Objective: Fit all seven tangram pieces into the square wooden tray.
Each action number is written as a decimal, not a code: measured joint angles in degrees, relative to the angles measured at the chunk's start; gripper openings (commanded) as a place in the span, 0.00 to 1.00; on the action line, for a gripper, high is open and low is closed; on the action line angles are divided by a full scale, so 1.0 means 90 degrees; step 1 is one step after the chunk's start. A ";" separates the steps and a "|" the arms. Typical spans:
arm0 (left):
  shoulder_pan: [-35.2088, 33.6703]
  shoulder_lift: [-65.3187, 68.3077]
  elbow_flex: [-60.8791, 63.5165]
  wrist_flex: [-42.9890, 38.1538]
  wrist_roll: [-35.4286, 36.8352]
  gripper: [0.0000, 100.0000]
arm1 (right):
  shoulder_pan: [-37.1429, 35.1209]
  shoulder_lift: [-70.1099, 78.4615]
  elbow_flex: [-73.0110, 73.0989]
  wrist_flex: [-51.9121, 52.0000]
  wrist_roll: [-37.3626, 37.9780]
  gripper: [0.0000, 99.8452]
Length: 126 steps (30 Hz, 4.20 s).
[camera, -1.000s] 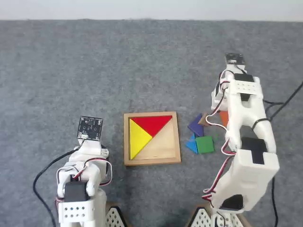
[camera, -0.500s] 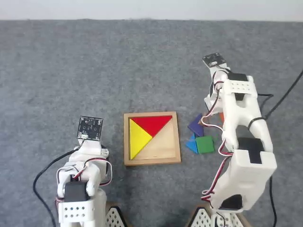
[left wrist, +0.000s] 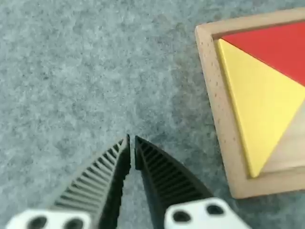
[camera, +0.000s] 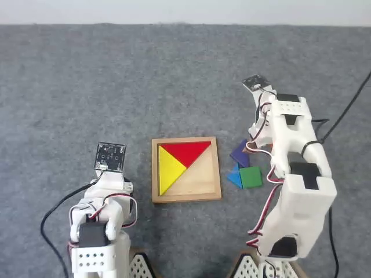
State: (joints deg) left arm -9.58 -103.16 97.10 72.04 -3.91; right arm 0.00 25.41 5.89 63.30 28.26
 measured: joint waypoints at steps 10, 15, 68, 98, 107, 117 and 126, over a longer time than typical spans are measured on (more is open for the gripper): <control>0.0000 0.0000 0.0000 0.0000 0.0000 0.02 | 0.0127 0.0000 -0.0176 -0.0088 -0.0010 0.13; 0.0000 0.0000 0.0000 0.0000 0.0000 0.02 | 0.0107 -0.0234 -0.0098 -0.0029 -0.0361 0.13; 0.0000 0.0000 0.0000 0.0000 0.0000 0.02 | -0.3751 -0.1534 0.1280 0.0459 -0.4278 0.27; 0.0000 0.0000 0.0000 0.0000 0.0000 0.02 | -0.3389 -0.1944 0.2090 0.0039 -0.3810 0.25; 0.0000 0.0000 0.0000 0.0000 0.0000 0.02 | -0.2999 -0.1368 0.1260 0.0039 -0.3761 0.25; 0.0000 0.0000 0.0000 0.0000 0.0000 0.02 | -0.2969 -0.2266 0.1612 0.0029 -0.3526 0.25; 0.0000 0.0000 0.0000 0.0000 0.0000 0.02 | -0.1670 -0.4171 0.3253 0.0020 -0.2930 0.26</control>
State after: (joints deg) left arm -9.58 -103.16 97.10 72.04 -3.91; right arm -15.03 -12.13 35.16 63.47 1.89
